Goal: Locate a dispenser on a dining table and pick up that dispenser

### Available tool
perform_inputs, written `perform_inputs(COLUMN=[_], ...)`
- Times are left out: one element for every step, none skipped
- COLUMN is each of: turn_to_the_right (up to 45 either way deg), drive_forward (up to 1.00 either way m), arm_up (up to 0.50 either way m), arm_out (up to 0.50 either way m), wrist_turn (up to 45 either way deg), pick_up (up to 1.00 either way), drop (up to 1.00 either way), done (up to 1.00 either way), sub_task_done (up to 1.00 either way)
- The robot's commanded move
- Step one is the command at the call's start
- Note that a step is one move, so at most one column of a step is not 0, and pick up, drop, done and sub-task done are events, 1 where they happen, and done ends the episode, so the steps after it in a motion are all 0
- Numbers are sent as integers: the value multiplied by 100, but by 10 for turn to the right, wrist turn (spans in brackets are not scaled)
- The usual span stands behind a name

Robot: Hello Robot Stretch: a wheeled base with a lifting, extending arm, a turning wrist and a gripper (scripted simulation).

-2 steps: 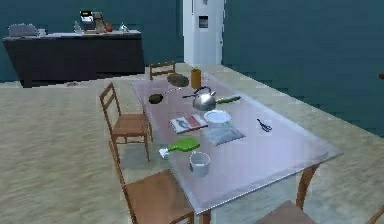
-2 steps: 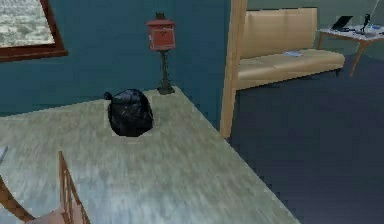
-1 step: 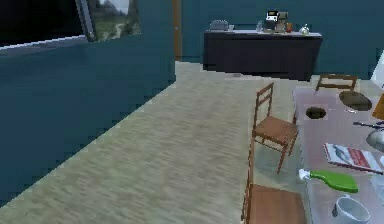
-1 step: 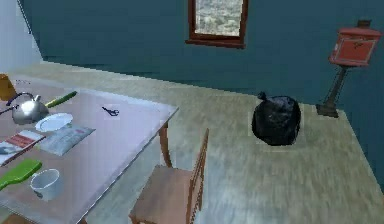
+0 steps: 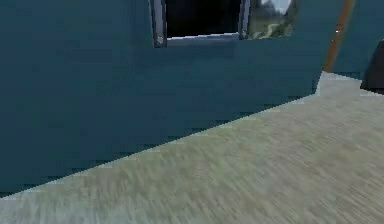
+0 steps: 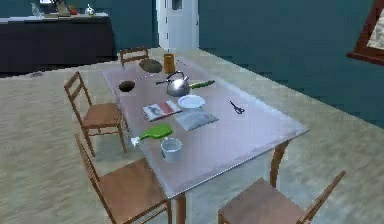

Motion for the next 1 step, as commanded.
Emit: perform_inputs(turn_to_the_right=[450], drive_forward=[0], arm_up=[0], arm_out=[0], wrist_turn=[0], pick_up=[0], drop=[0], done=[0], sub_task_done=[0])
